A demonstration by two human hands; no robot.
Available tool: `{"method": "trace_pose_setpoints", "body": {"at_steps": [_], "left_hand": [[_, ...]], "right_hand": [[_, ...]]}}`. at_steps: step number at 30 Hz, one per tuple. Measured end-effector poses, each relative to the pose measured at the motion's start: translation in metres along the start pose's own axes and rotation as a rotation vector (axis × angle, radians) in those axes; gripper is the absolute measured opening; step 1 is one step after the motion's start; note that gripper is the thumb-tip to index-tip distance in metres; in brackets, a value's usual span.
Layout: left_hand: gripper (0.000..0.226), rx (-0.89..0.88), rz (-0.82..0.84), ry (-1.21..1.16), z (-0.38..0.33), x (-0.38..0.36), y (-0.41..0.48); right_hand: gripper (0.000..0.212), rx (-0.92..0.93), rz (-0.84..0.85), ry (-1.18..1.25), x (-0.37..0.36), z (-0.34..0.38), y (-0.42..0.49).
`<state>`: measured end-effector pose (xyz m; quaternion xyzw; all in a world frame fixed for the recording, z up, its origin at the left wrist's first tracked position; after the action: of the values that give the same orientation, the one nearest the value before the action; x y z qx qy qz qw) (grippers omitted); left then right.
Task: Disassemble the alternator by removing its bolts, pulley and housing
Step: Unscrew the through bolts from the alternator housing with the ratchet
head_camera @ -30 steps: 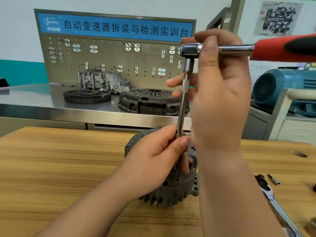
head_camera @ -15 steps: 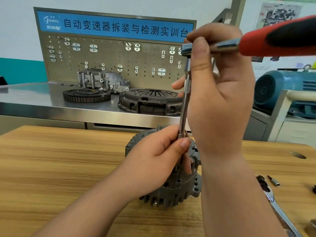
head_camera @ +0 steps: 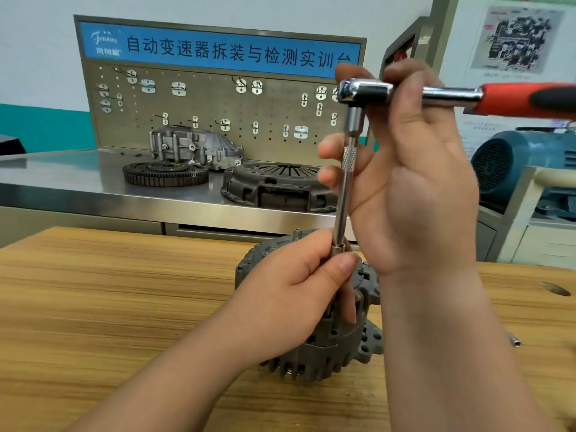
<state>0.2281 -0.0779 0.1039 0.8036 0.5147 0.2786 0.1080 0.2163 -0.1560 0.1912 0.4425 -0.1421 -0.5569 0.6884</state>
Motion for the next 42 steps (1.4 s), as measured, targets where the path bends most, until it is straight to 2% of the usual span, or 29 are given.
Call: {"method": "trace_pose_setpoints", "body": {"at_steps": [4, 6, 11, 16, 19, 22, 26, 28, 30, 33, 37, 40, 42], "left_hand": [[0.030, 0.004, -0.037, -0.003, 0.001, 0.000, 0.001], [0.025, -0.006, -0.056, -0.017, 0.001, 0.000, 0.001], [0.040, -0.013, -0.032, -0.080, 0.001, 0.000, -0.002], [0.026, -0.050, -0.027, -0.078, -0.004, -0.001, -0.002], [0.025, -0.039, -0.010, -0.036, -0.002, -0.001, 0.000], [0.025, -0.028, -0.020, 0.009, 0.000, 0.000, 0.000], [0.023, -0.031, -0.063, 0.023, 0.000, 0.001, 0.000], [0.022, -0.040, -0.062, 0.001, 0.001, 0.000, -0.001], [0.024, -0.044, -0.063, -0.050, 0.002, 0.000, -0.002], [0.037, -0.057, -0.043, -0.091, 0.000, 0.000, -0.003], [0.035, -0.064, -0.026, -0.070, -0.001, -0.001, -0.002], [0.036, -0.045, -0.027, -0.051, -0.001, -0.002, -0.001], [0.036, -0.034, -0.023, -0.012, -0.002, -0.001, -0.001]], "right_hand": [[0.011, 0.404, -0.041, -0.590, -0.009, 0.019, -0.006], [0.010, 0.471, -0.052, -0.644, -0.012, 0.020, -0.009], [0.017, 0.224, -0.101, -0.280, -0.005, 0.010, -0.006], [0.025, -0.032, -0.017, 0.143, -0.003, -0.004, 0.000], [0.026, -0.058, 0.022, 0.172, -0.003, -0.005, 0.001], [0.019, 0.109, -0.048, -0.122, -0.001, 0.004, -0.002], [0.011, 0.518, -0.101, -0.656, -0.015, 0.020, -0.011], [0.010, 0.582, -0.121, -0.722, -0.017, 0.020, -0.013], [0.013, 0.476, -0.144, -0.608, -0.013, 0.017, -0.011], [0.017, 0.234, -0.115, -0.268, -0.004, 0.008, -0.005], [0.028, -0.018, -0.022, 0.172, -0.001, -0.004, 0.000], [0.028, -0.033, -0.027, 0.182, -0.001, -0.005, 0.000], [0.023, 0.055, -0.083, -0.013, 0.002, -0.001, -0.002]]}}
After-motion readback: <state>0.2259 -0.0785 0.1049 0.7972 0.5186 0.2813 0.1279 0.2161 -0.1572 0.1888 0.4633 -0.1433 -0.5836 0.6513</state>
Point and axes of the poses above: each hand's wrist, its own y-axis towards the middle knuckle, its own x-axis out of the back of the hand, z = x × y, the point moved 6 cm from there along y, towards the middle knuckle, and after that the axes turned 5 degrees about -y, right-handed, at the moved point
